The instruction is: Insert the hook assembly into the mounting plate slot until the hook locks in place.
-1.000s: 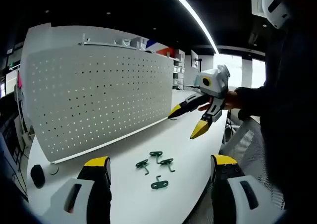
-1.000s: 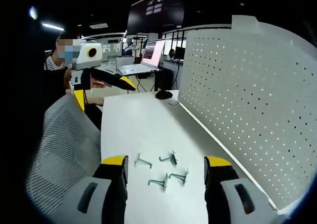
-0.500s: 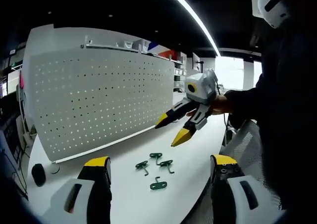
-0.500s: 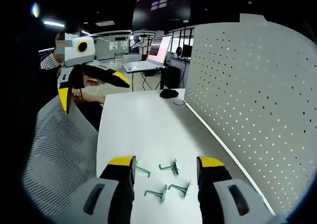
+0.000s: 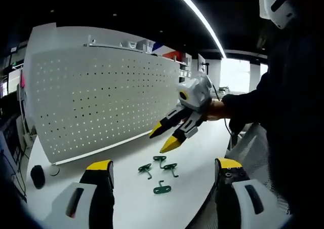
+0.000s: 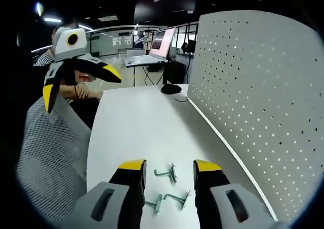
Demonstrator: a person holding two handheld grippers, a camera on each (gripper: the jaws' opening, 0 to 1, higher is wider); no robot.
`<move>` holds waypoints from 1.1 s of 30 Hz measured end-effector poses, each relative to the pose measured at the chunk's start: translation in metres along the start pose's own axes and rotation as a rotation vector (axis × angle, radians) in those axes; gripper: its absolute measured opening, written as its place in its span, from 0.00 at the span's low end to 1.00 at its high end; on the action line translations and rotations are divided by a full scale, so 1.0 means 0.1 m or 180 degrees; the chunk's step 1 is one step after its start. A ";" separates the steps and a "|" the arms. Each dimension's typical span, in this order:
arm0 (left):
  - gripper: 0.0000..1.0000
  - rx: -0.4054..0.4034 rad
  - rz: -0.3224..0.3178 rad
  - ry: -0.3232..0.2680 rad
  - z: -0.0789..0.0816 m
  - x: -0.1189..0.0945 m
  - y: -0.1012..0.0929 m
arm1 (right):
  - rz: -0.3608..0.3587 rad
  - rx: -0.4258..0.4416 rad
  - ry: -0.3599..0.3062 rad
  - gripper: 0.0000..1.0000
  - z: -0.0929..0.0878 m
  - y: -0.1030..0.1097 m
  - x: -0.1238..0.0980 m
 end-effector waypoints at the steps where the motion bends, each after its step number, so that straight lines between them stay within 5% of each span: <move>1: 0.84 0.0005 0.0003 -0.0001 0.00 0.00 0.00 | 0.0000 -0.0007 0.0007 0.32 -0.01 0.00 0.01; 33: 0.83 -0.0057 -0.0013 -0.0049 -0.02 0.00 0.06 | 0.0050 -0.0226 0.0615 0.07 -0.28 -0.05 0.60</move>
Point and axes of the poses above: the point that each gripper's makers call its tool centre point, and the gripper's own axes: x roughly forward along the fingers, y roughly to its left, z roughly out of its top, the point moved 5 cm from there along -x, roughly backward along the fingers, and after that the axes turned 3 degrees about -y, right-handed, at the moved point
